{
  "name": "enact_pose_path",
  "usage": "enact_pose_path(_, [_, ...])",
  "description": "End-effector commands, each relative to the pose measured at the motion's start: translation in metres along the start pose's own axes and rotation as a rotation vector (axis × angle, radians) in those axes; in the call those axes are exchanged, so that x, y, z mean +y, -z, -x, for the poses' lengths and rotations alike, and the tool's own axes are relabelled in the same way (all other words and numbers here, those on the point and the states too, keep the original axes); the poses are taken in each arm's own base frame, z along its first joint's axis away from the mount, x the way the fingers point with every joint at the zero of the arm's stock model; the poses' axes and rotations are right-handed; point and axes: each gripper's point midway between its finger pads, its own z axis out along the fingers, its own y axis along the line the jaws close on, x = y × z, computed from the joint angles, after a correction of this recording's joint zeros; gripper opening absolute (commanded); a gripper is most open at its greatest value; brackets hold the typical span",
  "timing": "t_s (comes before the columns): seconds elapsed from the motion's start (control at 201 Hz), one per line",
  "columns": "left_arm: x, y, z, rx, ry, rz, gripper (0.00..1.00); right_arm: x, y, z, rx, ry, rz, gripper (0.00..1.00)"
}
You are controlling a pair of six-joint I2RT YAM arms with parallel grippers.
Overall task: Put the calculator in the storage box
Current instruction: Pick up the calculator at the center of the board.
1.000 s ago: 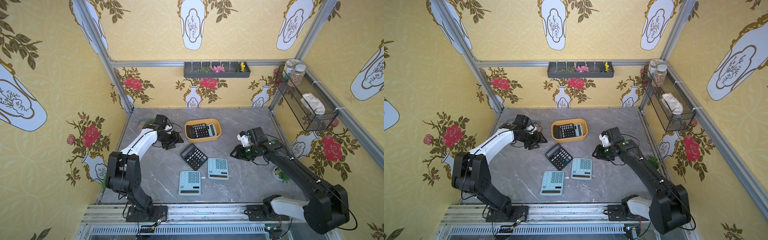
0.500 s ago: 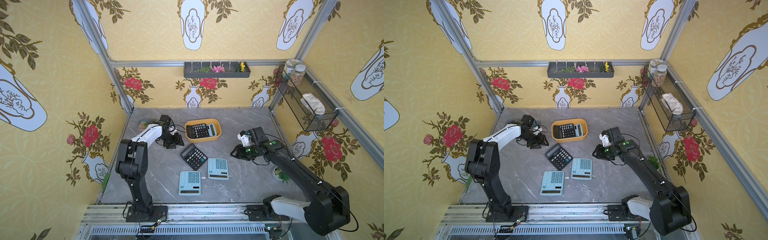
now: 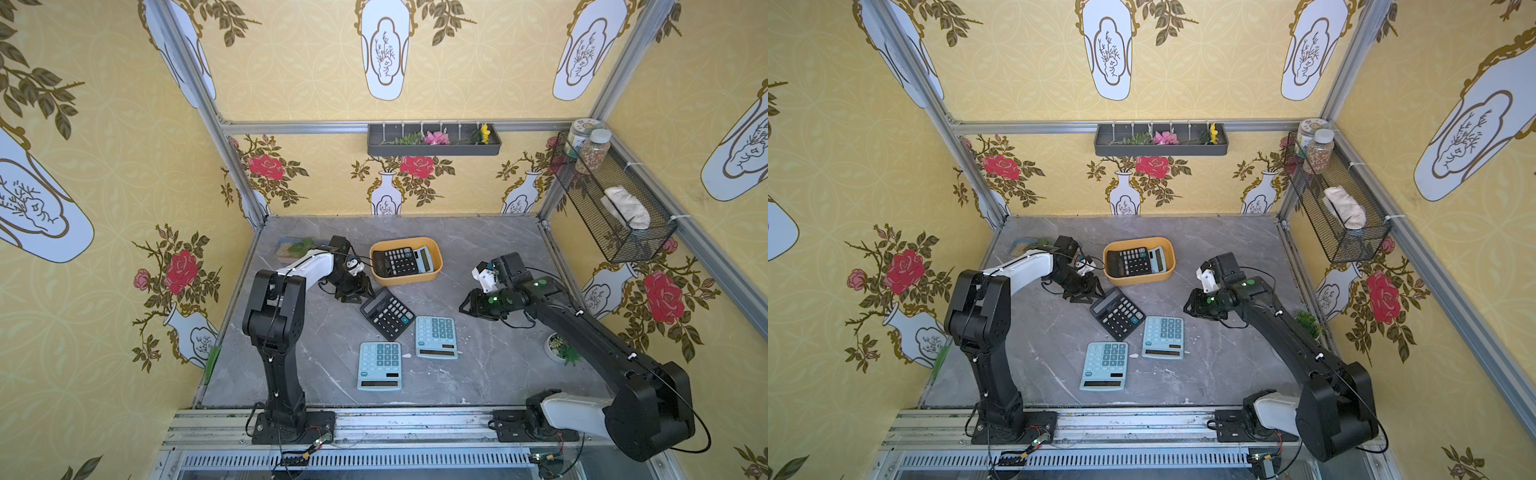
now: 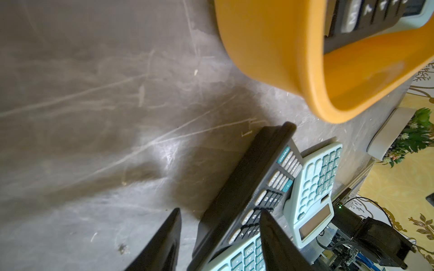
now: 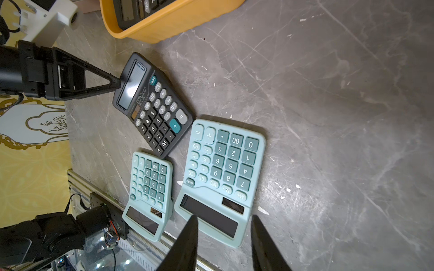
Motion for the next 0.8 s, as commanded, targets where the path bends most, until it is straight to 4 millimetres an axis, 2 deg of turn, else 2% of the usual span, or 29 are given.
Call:
enact_pose_path(0.0, [-0.004,-0.006,-0.001,0.02,-0.012,-0.023,0.51,0.003,-0.001,0.005,-0.01,0.022,0.008,0.39])
enact_pose_path(0.264, [-0.008,-0.016,-0.005,0.051,-0.02,-0.022,0.4,0.002,-0.004,0.003,-0.005,0.02,0.01,0.38])
enact_pose_path(0.408, [-0.008,-0.015,-0.007,0.053,-0.018,-0.021,0.29,0.002,-0.005,0.002,-0.002,0.016,0.01,0.38])
enact_pose_path(0.632, [-0.01,-0.005,-0.019,0.053,-0.015,-0.005,0.13,0.003,-0.003,0.0,-0.009,0.02,0.014,0.37])
enact_pose_path(0.792, [-0.013,0.01,-0.039,0.051,-0.001,-0.006,0.09,0.005,0.0,0.001,-0.015,0.02,0.017,0.37])
